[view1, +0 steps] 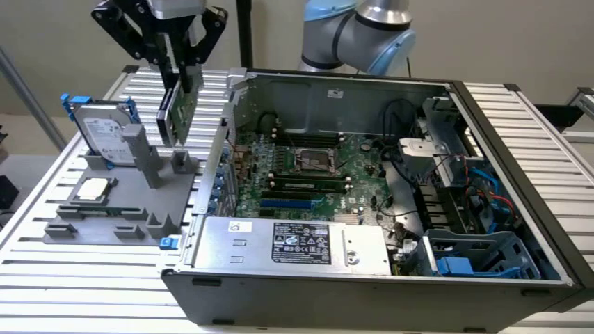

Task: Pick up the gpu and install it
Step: 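Pick up the gpu and move the gpu toward the slot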

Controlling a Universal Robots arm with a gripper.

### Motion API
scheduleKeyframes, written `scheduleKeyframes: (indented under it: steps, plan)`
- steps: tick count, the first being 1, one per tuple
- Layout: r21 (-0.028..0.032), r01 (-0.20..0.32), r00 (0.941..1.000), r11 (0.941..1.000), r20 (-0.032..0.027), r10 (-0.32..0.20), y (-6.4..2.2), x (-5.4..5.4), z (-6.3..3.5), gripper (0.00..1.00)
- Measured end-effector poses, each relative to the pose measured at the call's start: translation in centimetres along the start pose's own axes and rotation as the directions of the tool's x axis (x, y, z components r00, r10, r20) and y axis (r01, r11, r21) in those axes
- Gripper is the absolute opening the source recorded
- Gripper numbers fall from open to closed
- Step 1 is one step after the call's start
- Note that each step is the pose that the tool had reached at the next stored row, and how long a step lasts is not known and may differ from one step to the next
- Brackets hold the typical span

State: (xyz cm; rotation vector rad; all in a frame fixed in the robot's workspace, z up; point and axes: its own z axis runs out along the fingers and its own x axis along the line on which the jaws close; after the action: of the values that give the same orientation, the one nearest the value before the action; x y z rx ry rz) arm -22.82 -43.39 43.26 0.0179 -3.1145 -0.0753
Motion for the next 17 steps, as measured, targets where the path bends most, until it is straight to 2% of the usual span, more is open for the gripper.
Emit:
scheduleKeyframes:
  steps: [3, 5, 12, 17]
  plan:
    - [0.0001, 0.000, 1.0000, 1.0000, -0.0011, 0.000, -0.29, -1.3, -1.24, 0.00]
    - [-0.0001, 0.000, 1.0000, 1.0000, -0.0015, 0.000, -0.48, -2.2, -1.60, 0.00]
    - [0.0000, 0.000, 1.0000, 1.0000, -0.0015, 0.000, -0.90, -5.4, -1.78, 0.00]
    - [0.0029, 0.000, 1.0000, 1.0000, -0.0016, 0.000, -0.95, -7.7, -1.24, 0.00]
